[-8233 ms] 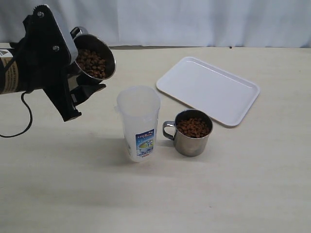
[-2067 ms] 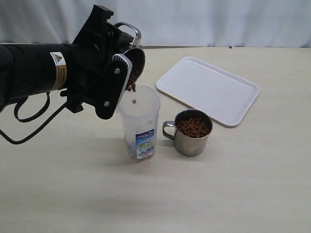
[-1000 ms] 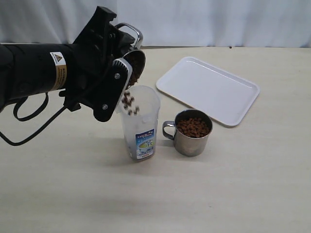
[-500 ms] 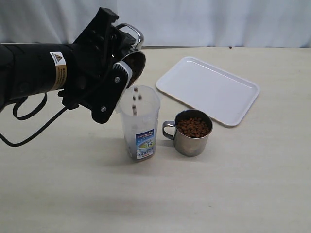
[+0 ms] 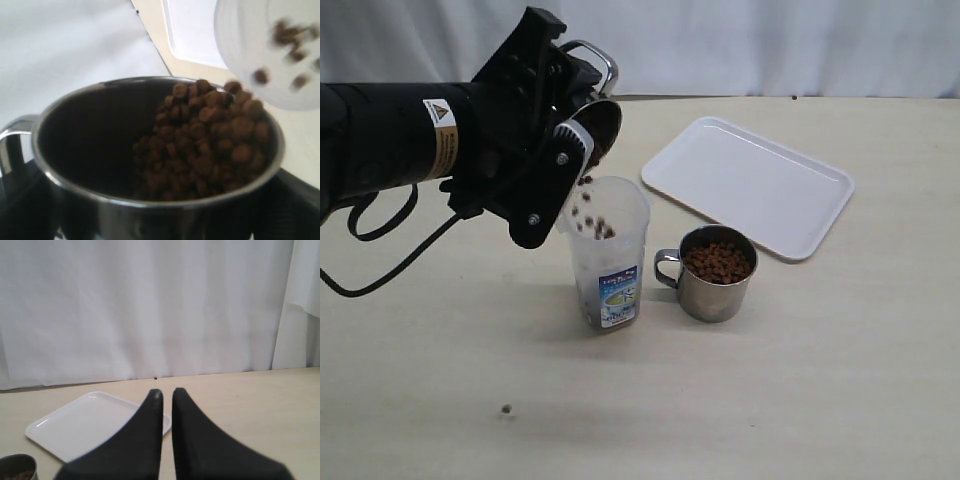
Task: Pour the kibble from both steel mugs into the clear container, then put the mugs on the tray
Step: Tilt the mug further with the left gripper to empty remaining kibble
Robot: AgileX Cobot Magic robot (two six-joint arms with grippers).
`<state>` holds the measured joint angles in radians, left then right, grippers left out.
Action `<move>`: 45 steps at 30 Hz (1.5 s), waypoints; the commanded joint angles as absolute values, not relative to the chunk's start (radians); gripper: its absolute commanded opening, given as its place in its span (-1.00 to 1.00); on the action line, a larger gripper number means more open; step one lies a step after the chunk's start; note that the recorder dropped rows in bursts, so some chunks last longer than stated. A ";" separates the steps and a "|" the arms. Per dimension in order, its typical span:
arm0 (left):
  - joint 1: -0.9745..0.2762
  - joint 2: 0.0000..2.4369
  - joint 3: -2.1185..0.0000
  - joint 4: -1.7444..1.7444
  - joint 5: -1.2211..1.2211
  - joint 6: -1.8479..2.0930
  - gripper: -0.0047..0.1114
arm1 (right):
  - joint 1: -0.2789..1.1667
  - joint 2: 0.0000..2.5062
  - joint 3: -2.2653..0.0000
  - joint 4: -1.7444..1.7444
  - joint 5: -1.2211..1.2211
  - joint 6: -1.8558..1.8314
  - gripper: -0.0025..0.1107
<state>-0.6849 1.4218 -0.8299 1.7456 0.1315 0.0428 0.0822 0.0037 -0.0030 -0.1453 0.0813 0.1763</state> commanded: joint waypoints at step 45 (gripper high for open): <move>-0.687 1.417 -0.841 1.744 0.136 0.187 -0.92 | 0.085 0.000 0.000 -0.146 0.080 0.170 -0.87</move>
<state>-0.6849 1.4218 -0.8299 1.7480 0.1315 0.1735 0.0822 0.0037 -0.0030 -0.1453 0.0813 0.1763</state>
